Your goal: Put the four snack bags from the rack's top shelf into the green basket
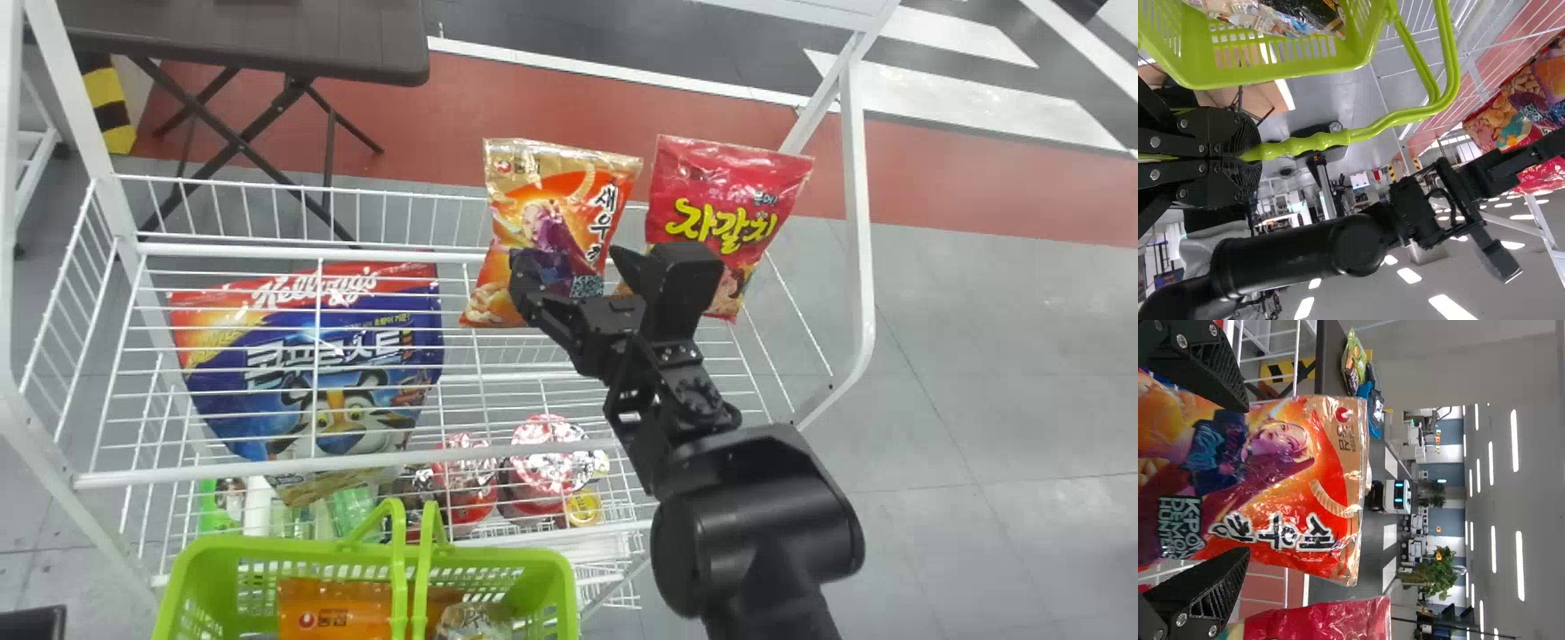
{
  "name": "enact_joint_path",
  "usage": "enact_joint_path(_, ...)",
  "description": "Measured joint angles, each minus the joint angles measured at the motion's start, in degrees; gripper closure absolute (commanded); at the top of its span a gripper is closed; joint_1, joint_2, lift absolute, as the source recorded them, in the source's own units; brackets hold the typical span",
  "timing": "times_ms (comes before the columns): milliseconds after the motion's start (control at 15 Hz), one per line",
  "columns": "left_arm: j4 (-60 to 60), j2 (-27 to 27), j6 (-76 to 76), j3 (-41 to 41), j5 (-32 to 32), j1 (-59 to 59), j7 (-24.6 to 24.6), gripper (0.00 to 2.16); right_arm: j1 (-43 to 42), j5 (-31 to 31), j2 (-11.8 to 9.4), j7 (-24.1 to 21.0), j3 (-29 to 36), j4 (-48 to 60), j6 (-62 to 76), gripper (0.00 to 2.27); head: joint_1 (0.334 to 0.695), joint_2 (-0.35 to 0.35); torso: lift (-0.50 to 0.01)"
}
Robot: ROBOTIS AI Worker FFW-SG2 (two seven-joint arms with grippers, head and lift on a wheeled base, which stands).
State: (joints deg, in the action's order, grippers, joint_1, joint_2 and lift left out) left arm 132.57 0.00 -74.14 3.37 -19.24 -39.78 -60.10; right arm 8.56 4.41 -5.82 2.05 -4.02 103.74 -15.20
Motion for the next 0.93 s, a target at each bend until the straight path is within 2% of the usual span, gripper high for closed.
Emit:
enact_joint_path(67, 0.00, 0.00, 0.00, 0.04, 0.00, 0.06, 0.05, 2.15, -1.43, -0.44, 0.00, 0.21, -0.01, -1.38, -0.68, 0.37, 0.695, -0.298, 0.000)
enact_joint_path(133, 0.00, 0.00, 0.00, 0.05, 0.00, 0.15, 0.09, 2.15, -2.72, -0.80, -0.01, 1.02, -0.01, -2.50, -1.85, 0.92, 0.695, -0.294, 0.000)
enact_joint_path(200, -0.01, 0.00, 0.00, 0.06, 0.00, 0.23, 0.14, 2.15, -3.51, -0.94, -0.04, 2.54, 0.04, -3.06, -3.28, 1.82, 0.695, -0.290, 0.000)
enact_joint_path(267, -0.08, 0.00, 0.00, 0.06, 0.00, 0.33, 0.18, 2.15, -3.83, -0.98, -0.05, 3.82, 0.15, -3.21, -4.64, 2.01, 0.695, -0.284, 0.000)
enact_joint_path(533, -0.21, 0.00, 0.00, -0.06, 0.00, 0.54, 0.20, 2.15, -1.86, -0.95, -0.09, 6.10, 0.10, -1.03, -6.02, 2.07, 0.695, -0.273, 0.000)
enact_joint_path(933, 0.25, 0.00, 0.00, -0.04, 0.00, 0.21, 0.06, 2.15, 9.34, 1.33, -0.55, 9.30, 3.33, 15.95, -10.62, 2.07, 0.695, -0.295, 0.000)
